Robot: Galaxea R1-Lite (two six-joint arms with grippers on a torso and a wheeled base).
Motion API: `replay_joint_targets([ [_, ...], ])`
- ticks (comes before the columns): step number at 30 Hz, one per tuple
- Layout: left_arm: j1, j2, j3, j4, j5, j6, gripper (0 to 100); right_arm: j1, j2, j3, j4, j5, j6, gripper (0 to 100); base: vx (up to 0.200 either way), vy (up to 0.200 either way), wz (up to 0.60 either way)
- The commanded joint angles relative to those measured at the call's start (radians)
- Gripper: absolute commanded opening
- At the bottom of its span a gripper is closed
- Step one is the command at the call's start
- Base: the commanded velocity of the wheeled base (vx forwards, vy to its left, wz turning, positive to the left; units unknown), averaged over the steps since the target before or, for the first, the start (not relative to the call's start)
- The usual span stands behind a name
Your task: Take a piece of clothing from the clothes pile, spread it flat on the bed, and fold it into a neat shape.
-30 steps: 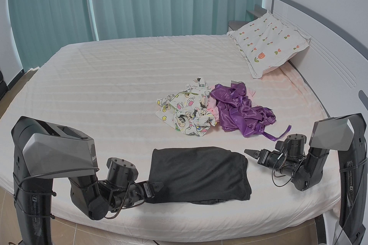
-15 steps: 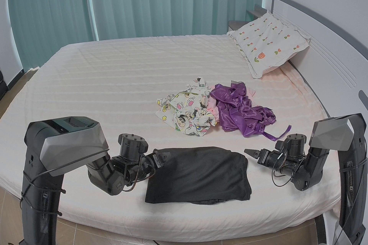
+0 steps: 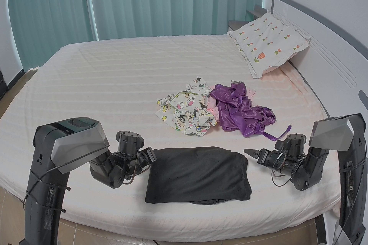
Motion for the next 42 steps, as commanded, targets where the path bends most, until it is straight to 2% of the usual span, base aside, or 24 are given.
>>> replay_joint_targets([
  [1,0.023,0.005,0.007,-0.004,0.01,-0.004,0,-0.002,0.0,0.001,0.0,0.0,0.0,100,0.0,0.0,0.0],
  [10,0.044,-0.001,0.01,-0.004,0.037,-0.013,0,0.0,0.002,0.002,-0.002,0.0,0.0,100,0.0,0.0,0.0],
  [16,0.004,-0.006,0.008,0.001,0.017,-0.061,0,0.0,0.004,0.002,-0.002,0.0,0.0,100,0.0,0.0,0.0],
  [17,0.003,-0.006,0.008,0.001,0.017,-0.061,100,0.0,0.004,0.002,-0.002,0.0,-0.001,100,0.0,0.0,0.0],
  [21,-0.014,-0.001,-0.002,-0.008,0.017,-0.059,100,0.003,0.005,0.004,-0.002,0.0,-0.001,100,0.0,0.0,0.0],
  [27,-0.032,-0.003,-0.008,-0.039,0.057,-0.055,100,0.004,0.005,0.002,-0.002,-0.001,-0.001,100,0.0,0.0,0.0],
  [33,-0.055,0.016,-0.039,-0.036,0.0,-0.055,100,0.006,0.011,-0.001,-0.003,-0.001,0.0,100,0.0,0.0,0.0],
  [37,-0.052,0.025,-0.053,0.002,-0.009,-0.044,100,0.007,0.011,-0.004,-0.002,-0.001,0.0,100,0.0,0.0,0.0],
  [38,-0.052,0.025,-0.053,0.01,-0.009,-0.041,0,0.006,0.011,-0.004,-0.002,-0.001,-0.001,100,0.0,0.0,0.0],
  [42,-0.051,0.034,-0.058,0.012,-0.007,-0.041,0,0.006,0.011,-0.002,-0.002,-0.001,0.0,100,0.0,0.0,0.0],
])
